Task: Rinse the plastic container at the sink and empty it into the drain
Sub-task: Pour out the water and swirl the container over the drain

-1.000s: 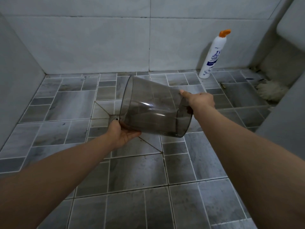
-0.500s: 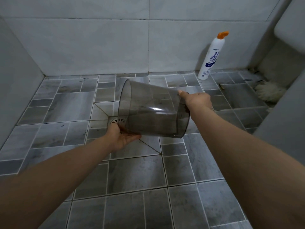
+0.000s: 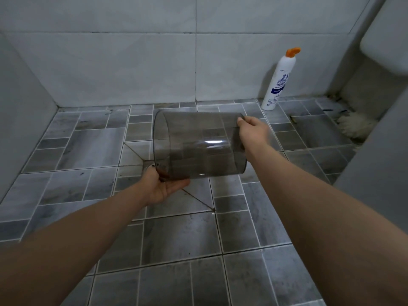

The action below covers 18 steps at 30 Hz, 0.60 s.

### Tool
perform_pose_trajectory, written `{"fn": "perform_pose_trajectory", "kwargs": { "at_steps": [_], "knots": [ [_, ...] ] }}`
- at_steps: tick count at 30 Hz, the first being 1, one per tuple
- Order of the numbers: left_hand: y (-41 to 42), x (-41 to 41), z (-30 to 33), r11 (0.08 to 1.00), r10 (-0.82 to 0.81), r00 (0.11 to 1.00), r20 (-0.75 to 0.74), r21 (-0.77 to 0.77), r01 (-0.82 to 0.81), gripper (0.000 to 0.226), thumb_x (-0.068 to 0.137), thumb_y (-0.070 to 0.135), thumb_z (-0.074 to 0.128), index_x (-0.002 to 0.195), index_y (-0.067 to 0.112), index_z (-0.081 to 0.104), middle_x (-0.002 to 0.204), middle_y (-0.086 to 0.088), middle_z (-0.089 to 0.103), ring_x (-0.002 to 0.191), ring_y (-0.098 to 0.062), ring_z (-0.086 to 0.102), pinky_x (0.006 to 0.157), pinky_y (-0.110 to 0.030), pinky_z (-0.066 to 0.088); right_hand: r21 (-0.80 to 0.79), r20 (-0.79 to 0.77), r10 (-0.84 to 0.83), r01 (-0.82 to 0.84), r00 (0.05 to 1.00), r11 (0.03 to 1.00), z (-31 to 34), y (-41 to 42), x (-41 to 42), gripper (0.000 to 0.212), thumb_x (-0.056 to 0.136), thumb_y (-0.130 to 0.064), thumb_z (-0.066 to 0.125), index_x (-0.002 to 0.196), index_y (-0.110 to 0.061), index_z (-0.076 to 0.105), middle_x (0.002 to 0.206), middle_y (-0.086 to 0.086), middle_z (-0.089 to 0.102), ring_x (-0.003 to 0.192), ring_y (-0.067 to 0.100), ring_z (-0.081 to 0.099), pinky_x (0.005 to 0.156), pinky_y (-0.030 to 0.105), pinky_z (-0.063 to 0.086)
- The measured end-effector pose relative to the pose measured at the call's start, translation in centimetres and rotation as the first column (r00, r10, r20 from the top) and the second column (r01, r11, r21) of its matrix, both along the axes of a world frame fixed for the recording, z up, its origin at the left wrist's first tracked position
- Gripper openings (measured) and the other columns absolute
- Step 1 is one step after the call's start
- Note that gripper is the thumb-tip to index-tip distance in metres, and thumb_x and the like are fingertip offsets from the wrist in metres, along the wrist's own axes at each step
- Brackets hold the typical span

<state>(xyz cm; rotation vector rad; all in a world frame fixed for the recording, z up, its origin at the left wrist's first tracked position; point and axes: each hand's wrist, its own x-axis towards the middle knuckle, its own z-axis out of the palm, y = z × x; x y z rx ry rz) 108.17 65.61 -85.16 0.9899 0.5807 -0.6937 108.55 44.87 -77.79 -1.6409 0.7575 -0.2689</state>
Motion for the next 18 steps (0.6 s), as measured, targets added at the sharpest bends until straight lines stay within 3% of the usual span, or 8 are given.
{"fn": "perform_pose_trajectory", "kwargs": {
  "at_steps": [4, 7, 9, 13, 15, 18],
  "knots": [
    [-0.3, -0.2, 0.5, 0.999, -0.034, 0.999, -0.043, -0.017, 0.033, 0.027, 0.091, 0.003, 0.025, 0.09, -0.013, 0.046, 0.075, -0.037, 0.064, 0.047, -0.044, 0.066, 0.045, -0.044, 0.054, -0.084, 0.035, 0.037, -0.034, 0.999, 0.996, 1.0, 0.2, 0.5, 0.033, 0.094, -0.022, 0.053, 0.124, -0.009, 0.062, 0.111, 0.003, 0.065, 0.107, 0.02, 0.06, 0.099, 0.03, 0.046],
    [-0.7, -0.3, 1.1, 0.997, -0.052, 0.997, -0.056, -0.051, 0.049, 0.023, 0.08, -0.001, 0.031, 0.093, -0.014, 0.044, 0.062, -0.04, 0.063, 0.047, -0.045, 0.066, 0.041, -0.044, 0.054, -0.146, 0.04, 0.014, -0.008, 0.999, 0.989, 1.7, 0.3, 0.7, 0.031, 0.092, -0.023, 0.057, 0.117, -0.006, 0.059, 0.106, 0.007, 0.064, 0.112, 0.026, 0.06, 0.101, 0.037, 0.046],
    [-0.8, -0.4, 1.2, 0.997, -0.059, 0.997, -0.044, -0.057, 0.056, 0.029, 0.069, -0.002, 0.036, 0.094, -0.013, 0.046, 0.061, -0.039, 0.064, 0.048, -0.044, 0.066, 0.042, -0.043, 0.054, -0.175, 0.044, 0.022, -0.014, 0.999, 0.985, 2.2, 0.3, 0.7, 0.029, 0.092, -0.023, 0.057, 0.115, -0.006, 0.058, 0.113, 0.009, 0.066, 0.111, 0.025, 0.06, 0.099, 0.035, 0.047],
    [-1.0, -0.4, 1.4, 0.994, -0.076, 0.996, -0.047, -0.086, 0.072, 0.026, 0.091, 0.004, 0.028, 0.092, -0.01, 0.049, 0.064, -0.032, 0.068, 0.049, -0.042, 0.068, 0.043, -0.043, 0.055, -0.266, 0.093, 0.073, -0.046, 0.993, 0.963, 3.2, 0.6, 0.7, 0.028, 0.094, -0.021, 0.054, 0.117, -0.005, 0.059, 0.119, 0.01, 0.065, 0.113, 0.024, 0.06, 0.098, 0.032, 0.045],
    [-1.4, -0.3, 1.6, 0.99, -0.076, 0.995, -0.061, -0.126, 0.068, 0.029, 0.091, 0.005, 0.026, 0.094, -0.011, 0.05, 0.064, -0.032, 0.068, 0.049, -0.042, 0.067, 0.039, -0.041, 0.054, -0.324, 0.103, 0.112, -0.073, 0.988, 0.943, 4.1, 0.9, 0.7, 0.029, 0.095, -0.021, 0.051, 0.119, -0.007, 0.058, 0.122, 0.009, 0.064, 0.115, 0.024, 0.058, 0.1, 0.034, 0.044],
    [-2.0, -0.1, 1.7, 0.984, -0.068, 0.997, -0.04, -0.166, 0.06, 0.029, 0.093, 0.007, 0.028, 0.095, -0.008, 0.052, 0.065, -0.031, 0.069, 0.052, -0.04, 0.069, 0.046, -0.043, 0.057, -0.428, 0.097, 0.166, -0.109, 0.981, 0.897, 5.3, 1.2, 0.7, 0.033, 0.095, -0.024, 0.049, 0.125, -0.011, 0.055, 0.127, 0.008, 0.063, 0.119, 0.027, 0.056, 0.099, 0.036, 0.042]
  ]
}}
